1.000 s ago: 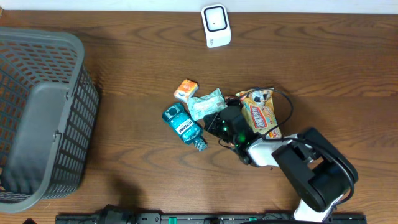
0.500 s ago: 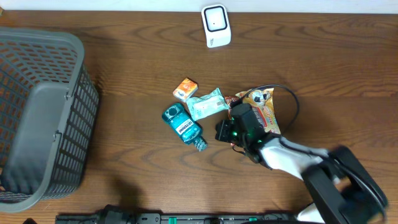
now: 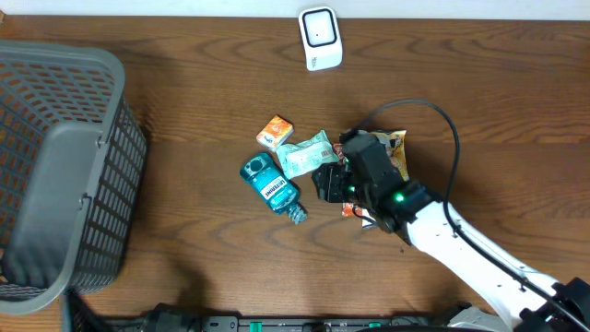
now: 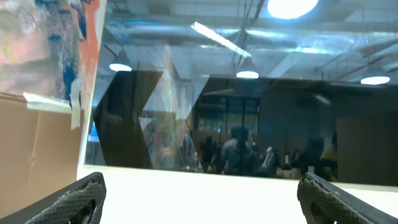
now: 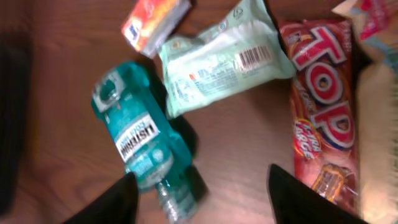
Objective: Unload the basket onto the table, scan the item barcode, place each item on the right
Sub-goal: 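Grasp the Listerine bottle with the right gripper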
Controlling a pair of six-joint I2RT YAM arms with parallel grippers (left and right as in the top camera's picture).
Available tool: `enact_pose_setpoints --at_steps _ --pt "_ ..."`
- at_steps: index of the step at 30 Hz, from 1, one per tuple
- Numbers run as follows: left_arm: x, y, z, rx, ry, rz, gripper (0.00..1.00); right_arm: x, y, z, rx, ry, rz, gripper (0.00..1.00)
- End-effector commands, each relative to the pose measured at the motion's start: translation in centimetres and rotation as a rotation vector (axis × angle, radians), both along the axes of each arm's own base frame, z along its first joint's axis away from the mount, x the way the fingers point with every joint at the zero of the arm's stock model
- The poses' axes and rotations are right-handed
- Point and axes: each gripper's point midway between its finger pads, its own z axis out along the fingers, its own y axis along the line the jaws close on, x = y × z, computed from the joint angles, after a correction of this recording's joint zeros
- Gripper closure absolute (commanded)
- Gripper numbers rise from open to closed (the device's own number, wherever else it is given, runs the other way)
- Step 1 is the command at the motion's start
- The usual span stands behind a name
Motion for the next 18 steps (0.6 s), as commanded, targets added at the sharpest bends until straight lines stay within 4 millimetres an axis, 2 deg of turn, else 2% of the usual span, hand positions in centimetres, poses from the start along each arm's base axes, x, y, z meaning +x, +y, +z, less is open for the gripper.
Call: enact_pose_setpoints --at_steps 1,3,5,9,14,18 --pt "1.4 -0.5 -1.0 0.002 0.017 -0.010 0.02 0.8 0.5 3.0 -0.100 -0.077 0.053 0.30" --pt "2.6 -0.8 -2.0 0.008 0.043 -0.010 0.02 0.3 0.8 4.0 -0.144 -0.087 0.091 0.19" --pt "4.0 -1.1 -3.3 0.018 0.085 -0.010 0.02 -0.4 1.5 4.9 -0.185 -0.109 0.151 0.01" --pt "7.1 -1.9 -7.0 0.046 0.198 -0.009 0.02 -1.0 2.0 4.8 -0.242 -0.128 0.236 0.01" --pt "10.8 -2.8 -12.8 0.085 0.362 -0.009 0.02 -1.5 1.7 2.1 -0.300 -0.044 0.257 0.01" --pt "12.9 -3.3 -16.6 0.107 0.454 -0.010 0.02 -1.9 2.8 0.1 -0.301 0.017 0.333 0.01"
